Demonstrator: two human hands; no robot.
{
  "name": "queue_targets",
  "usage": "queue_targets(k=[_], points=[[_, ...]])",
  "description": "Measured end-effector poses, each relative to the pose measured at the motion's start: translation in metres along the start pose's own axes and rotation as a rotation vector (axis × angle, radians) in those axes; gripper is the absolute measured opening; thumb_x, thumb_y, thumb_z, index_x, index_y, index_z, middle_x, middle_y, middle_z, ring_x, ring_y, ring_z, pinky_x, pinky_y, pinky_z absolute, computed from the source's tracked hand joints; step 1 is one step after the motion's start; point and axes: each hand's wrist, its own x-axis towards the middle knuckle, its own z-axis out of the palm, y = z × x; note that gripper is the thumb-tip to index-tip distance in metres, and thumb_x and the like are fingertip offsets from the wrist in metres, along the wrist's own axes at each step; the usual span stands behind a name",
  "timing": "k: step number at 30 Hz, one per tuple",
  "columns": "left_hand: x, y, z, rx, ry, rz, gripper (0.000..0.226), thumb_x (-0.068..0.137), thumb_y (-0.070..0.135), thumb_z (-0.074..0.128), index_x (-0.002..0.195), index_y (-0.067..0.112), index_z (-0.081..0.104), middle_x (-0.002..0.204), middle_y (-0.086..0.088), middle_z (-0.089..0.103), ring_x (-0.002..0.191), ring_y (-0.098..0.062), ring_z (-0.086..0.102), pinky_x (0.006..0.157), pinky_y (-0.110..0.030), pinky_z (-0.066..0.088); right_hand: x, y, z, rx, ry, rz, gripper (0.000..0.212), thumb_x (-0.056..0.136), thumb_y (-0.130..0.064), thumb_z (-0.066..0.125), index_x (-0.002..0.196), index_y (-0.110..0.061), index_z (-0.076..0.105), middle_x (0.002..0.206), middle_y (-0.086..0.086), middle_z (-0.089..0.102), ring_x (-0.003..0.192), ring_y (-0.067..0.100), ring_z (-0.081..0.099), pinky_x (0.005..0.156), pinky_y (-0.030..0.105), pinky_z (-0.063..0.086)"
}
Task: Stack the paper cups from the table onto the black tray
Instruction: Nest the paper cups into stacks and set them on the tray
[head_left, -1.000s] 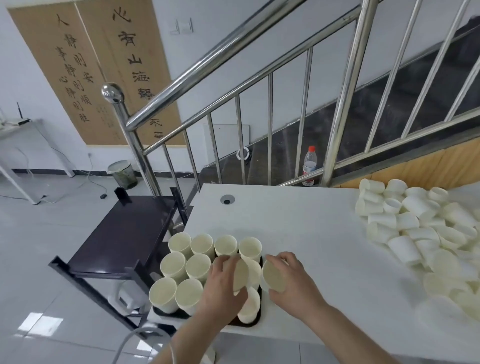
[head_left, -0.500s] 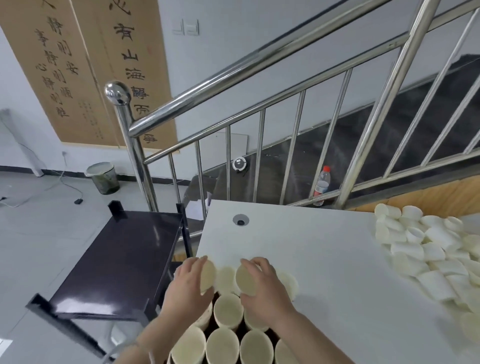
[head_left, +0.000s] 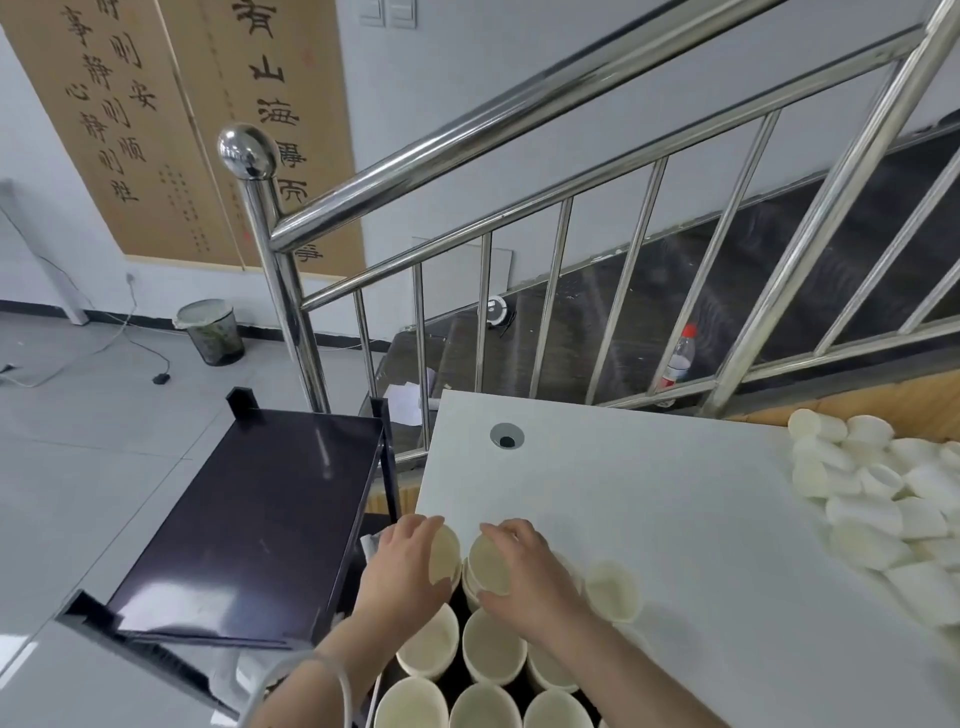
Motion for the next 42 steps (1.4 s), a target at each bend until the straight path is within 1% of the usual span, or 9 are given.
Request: queue_targets(k=[4,7,12,14,18,22,27,32,42], points=[[0.005,-0.005,0.008,0.01,-0.043,0.006,0.074,0.085,0.042,0.061,0.148,0.03,0.023,0.149,0.011,0.026,0.139,-0.014,0.024,0.099,-0.028,0.043,0.007,0.002,0.008,-0.017,-0.044,0.005,0.074,0.086,-0.036,0.066,0.149,-0.03,0.028,0.146,-0.009,0.027,0.135,0.012,0.03,0.1,0.028,0.042],[0.006,-0.007,0.011,0.02,-0.052,-0.003,0.071,0.086,0.047,0.059,0.147,0.031,0.026,0.15,0.011,0.025,0.14,-0.014,0.023,0.099,-0.028,0.043,0.011,0.005,0.009,-0.063,-0.056,0.012,0.073,0.085,-0.041,0.066,0.148,-0.028,0.031,0.146,-0.008,0.029,0.136,0.013,0.029,0.098,0.028,0.042],[0.007,-0.011,0.014,0.04,-0.064,0.002,0.061,0.086,0.046,0.058,0.141,0.032,0.034,0.144,0.013,0.032,0.13,-0.011,0.036,0.09,-0.025,0.046,0.015,0.007,0.013,-0.126,-0.074,0.013,0.064,0.086,-0.04,0.063,0.143,-0.023,0.039,0.143,-0.005,0.034,0.133,0.016,0.033,0.101,0.03,0.04],[0.008,-0.011,0.015,0.04,-0.061,0.007,0.059,0.086,0.044,0.059,0.139,0.031,0.036,0.142,0.013,0.034,0.128,-0.011,0.039,0.089,-0.025,0.046,0.016,0.008,0.015,-0.145,-0.069,0.015,0.062,0.086,-0.04,0.063,0.141,-0.023,0.041,0.141,-0.005,0.037,0.131,0.017,0.034,0.101,0.03,0.04],[0.009,-0.011,0.015,0.042,-0.063,0.005,0.057,0.088,0.042,0.058,0.139,0.03,0.036,0.142,0.014,0.036,0.128,-0.012,0.039,0.093,-0.026,0.044,0.016,0.009,0.017,-0.145,-0.046,0.03,0.058,0.086,-0.041,0.063,0.137,-0.024,0.043,0.138,-0.007,0.041,0.129,0.016,0.037,0.1,0.03,0.04],[0.008,-0.01,0.015,0.051,-0.061,0.005,0.056,0.089,0.042,0.058,0.139,0.029,0.036,0.143,0.013,0.035,0.129,-0.012,0.039,0.096,-0.027,0.043,0.014,0.008,0.019,-0.133,-0.043,0.03,0.057,0.087,-0.038,0.063,0.138,-0.022,0.042,0.142,-0.007,0.039,0.131,0.018,0.035,0.101,0.031,0.041],[0.005,-0.005,0.014,0.063,-0.064,-0.005,0.059,0.09,0.043,0.054,0.142,0.031,0.031,0.152,0.006,0.025,0.141,-0.018,0.024,0.11,-0.037,0.032,0.01,0.007,0.014,-0.114,-0.022,0.006,0.061,0.089,-0.041,0.06,0.142,-0.022,0.037,0.15,-0.007,0.028,0.138,0.016,0.027,0.104,0.028,0.038],[-0.005,0.017,0.007,0.051,-0.009,0.027,0.057,0.092,0.043,0.051,0.143,0.03,0.031,0.15,0.006,0.028,0.141,-0.016,0.023,0.112,-0.037,0.027,-0.005,0.01,-0.002,-0.113,0.022,-0.003,0.062,0.091,-0.043,0.058,0.145,-0.024,0.035,0.152,-0.008,0.026,0.141,0.013,0.022,0.104,0.027,0.039],[-0.026,0.089,0.012,0.028,0.019,0.104,0.052,0.092,0.041,0.051,0.14,0.03,0.037,0.146,0.008,0.033,0.135,-0.015,0.032,0.108,-0.031,0.03,-0.058,0.043,-0.048,-0.12,0.114,-0.009,0.059,0.092,-0.04,0.057,0.145,-0.026,0.035,0.149,-0.01,0.027,0.139,0.01,0.023,0.099,0.025,0.042]])
